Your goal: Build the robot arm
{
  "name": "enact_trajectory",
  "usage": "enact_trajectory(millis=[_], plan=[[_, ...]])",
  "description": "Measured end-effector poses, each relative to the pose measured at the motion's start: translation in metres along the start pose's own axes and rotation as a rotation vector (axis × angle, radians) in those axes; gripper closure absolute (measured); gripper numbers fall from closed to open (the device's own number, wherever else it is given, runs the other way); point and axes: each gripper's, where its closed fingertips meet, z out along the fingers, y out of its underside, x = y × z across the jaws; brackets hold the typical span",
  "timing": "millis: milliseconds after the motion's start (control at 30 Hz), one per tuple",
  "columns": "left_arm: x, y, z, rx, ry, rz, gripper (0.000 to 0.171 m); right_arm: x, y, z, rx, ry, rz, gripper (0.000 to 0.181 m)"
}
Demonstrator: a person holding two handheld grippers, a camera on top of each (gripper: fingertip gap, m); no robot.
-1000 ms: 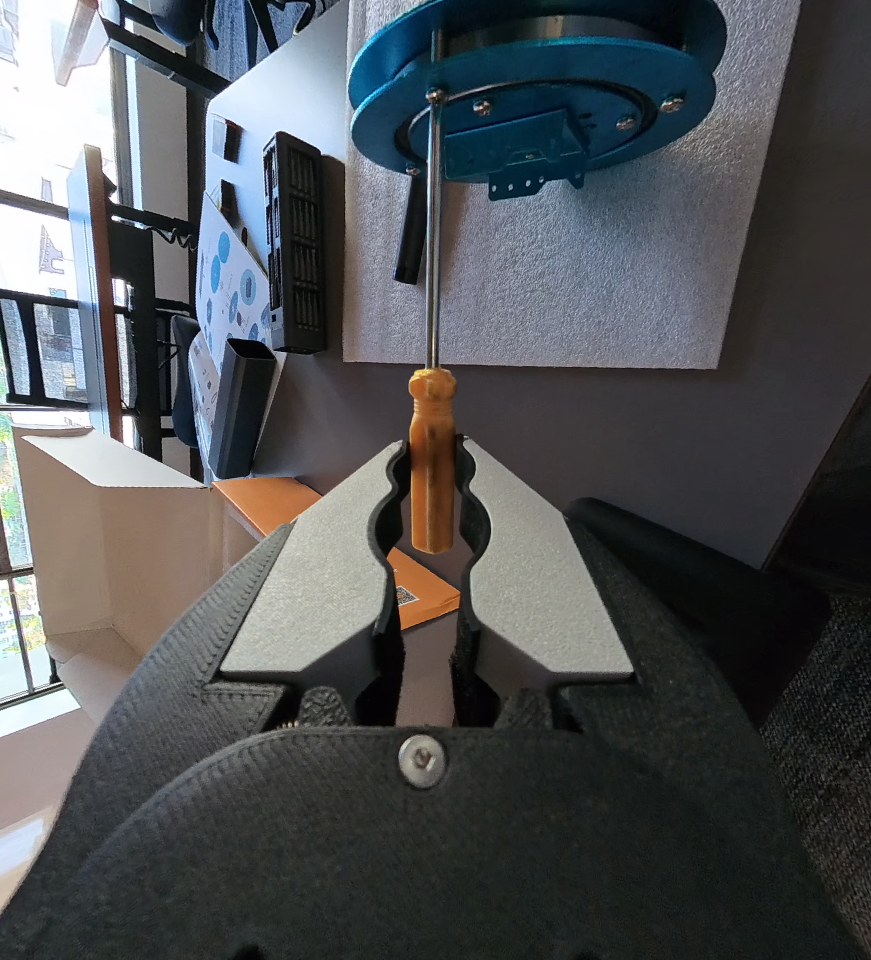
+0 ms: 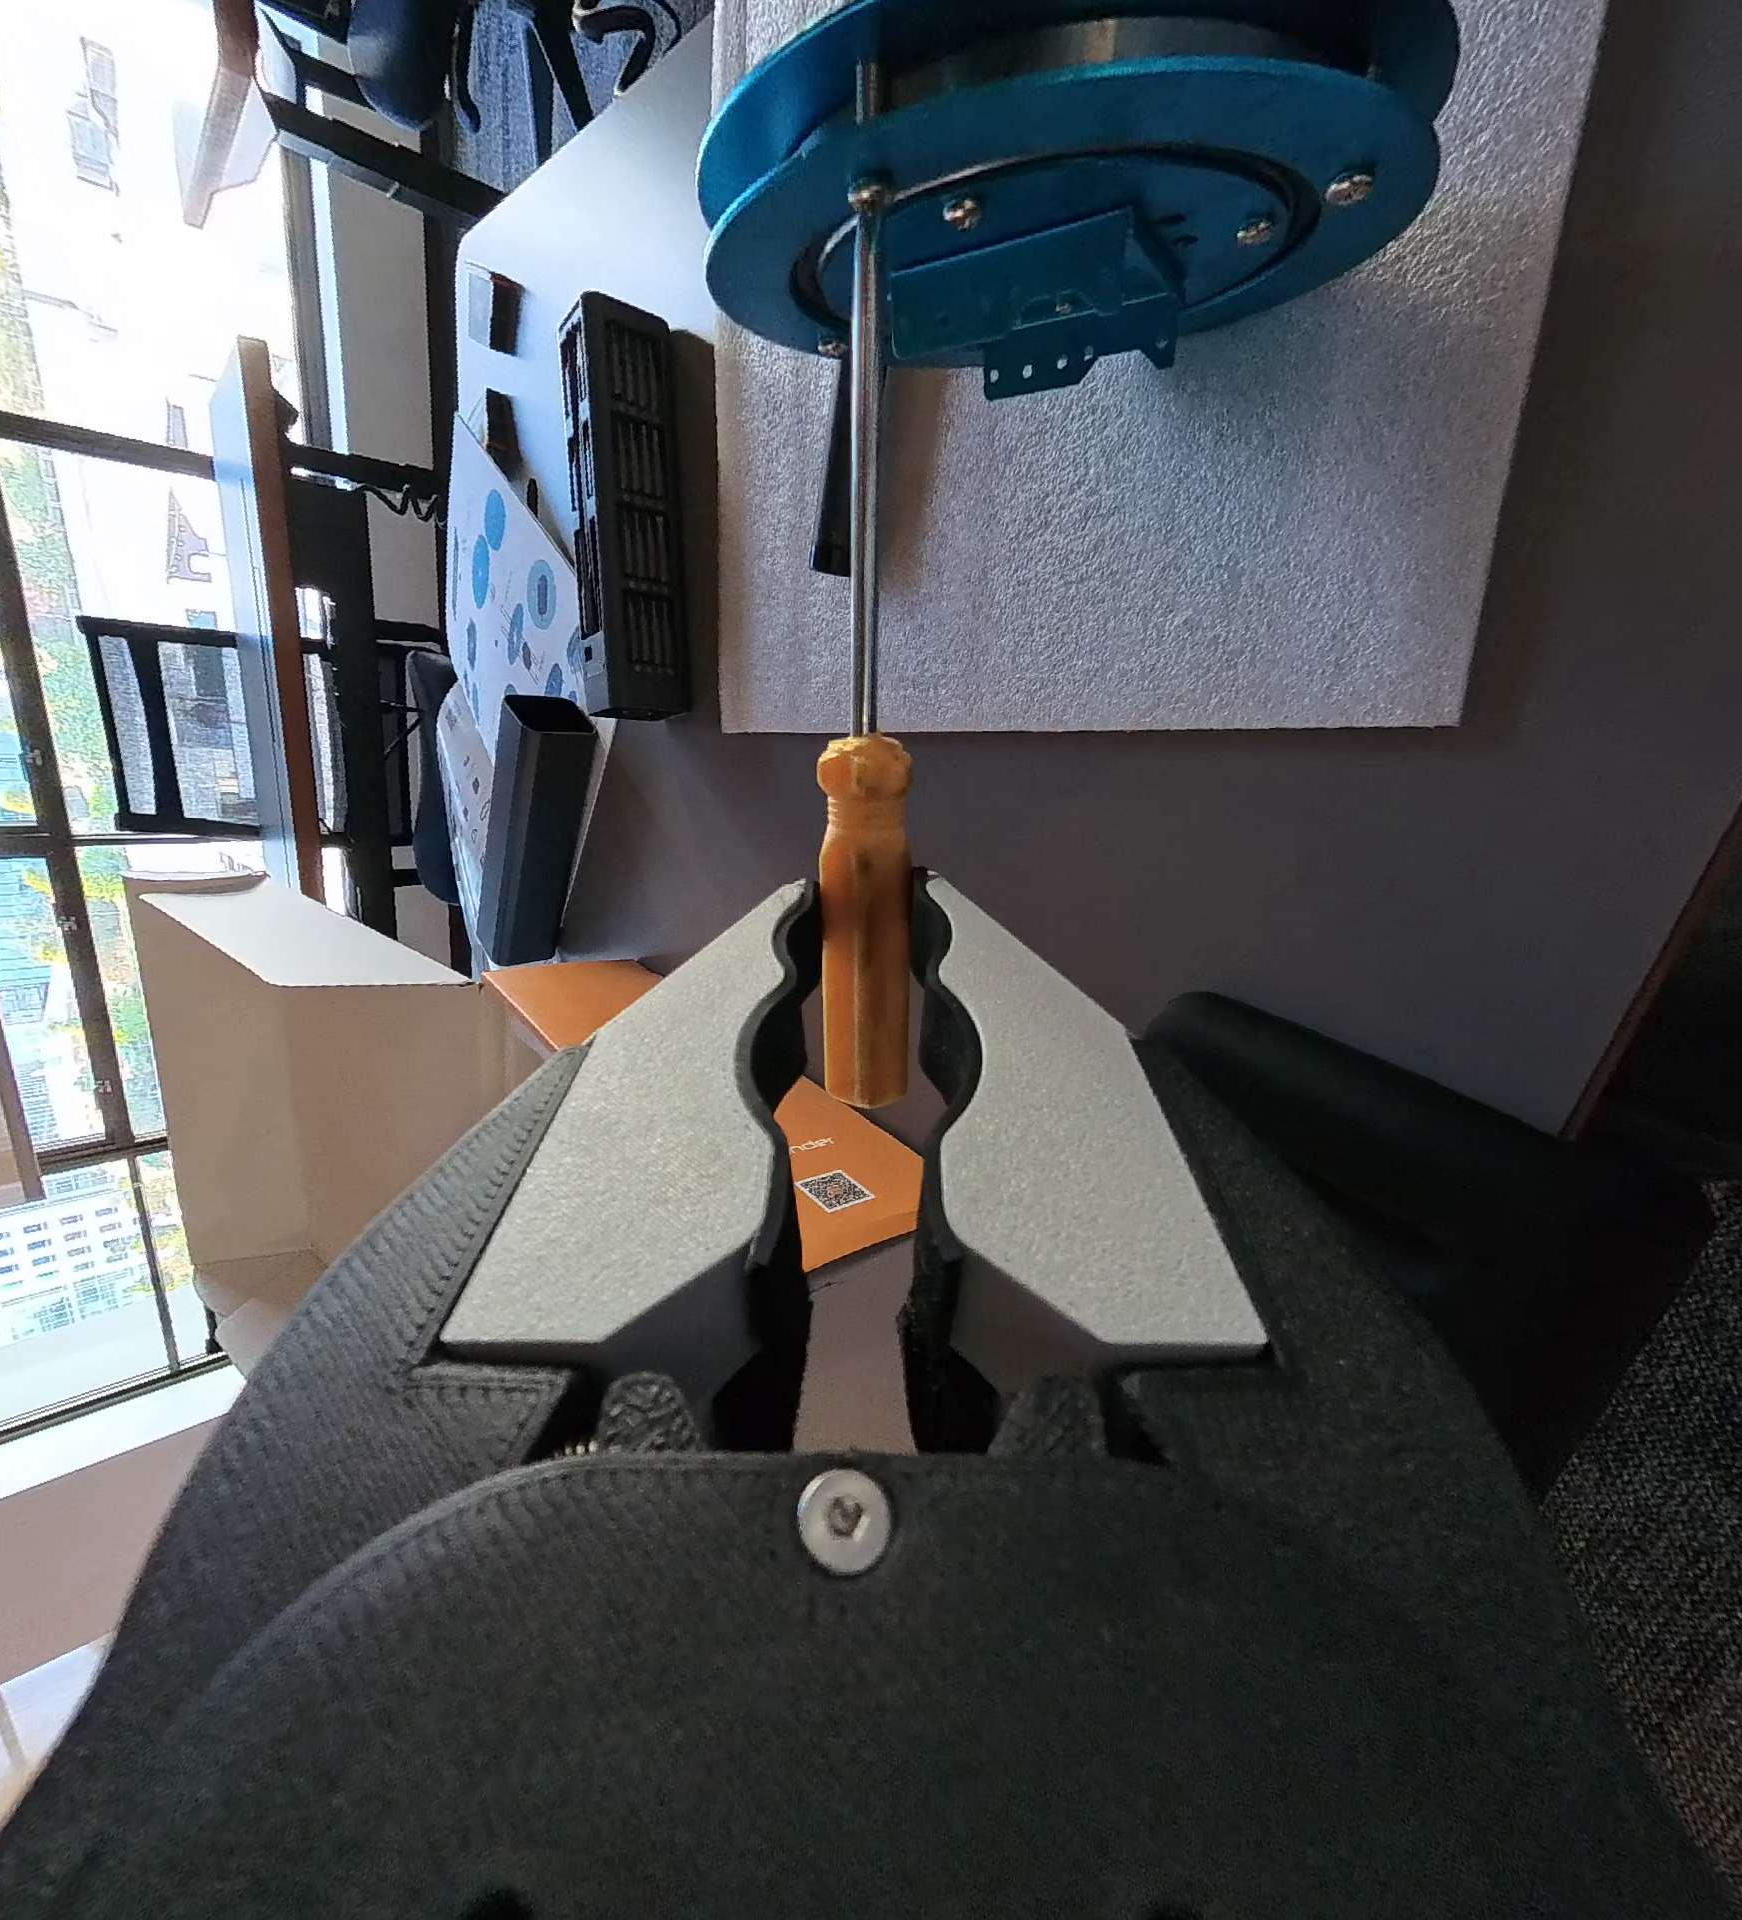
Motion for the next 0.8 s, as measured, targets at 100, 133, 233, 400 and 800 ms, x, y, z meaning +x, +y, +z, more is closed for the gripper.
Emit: enact_trajectory(millis=[100, 133, 233, 400, 800], plan=[[-0.001, 0.001, 0.0, -0.007, -0.005, 0.006, 0.156, -0.003, -0.001, 0.001, 0.004, -0.059, 0.15, 0.177], [-0.001, 0.001, 0.0, -0.007, -0.012, 0.01, 0.156, -0.002, 0.0, 0.001, 0.004, -0.087, 0.249, 0.177], [-0.002, 0.001, -0.001, -0.01, -0.021, 0.017, 0.156, 0.001, 0.004, 0.002, -0.012, -0.17, 0.583, 0.177], [-0.003, 0.0, -0.001, -0.01, -0.018, 0.02, 0.156, -0.002, 0.002, 0.001, 0.04, -0.349, 1.061, 0.177], [-0.002, 0.001, -0.002, -0.024, -0.019, 0.021, 0.156, 0.001, -0.001, -0.007, 0.022, -0.005, 0.106, 0.169]])
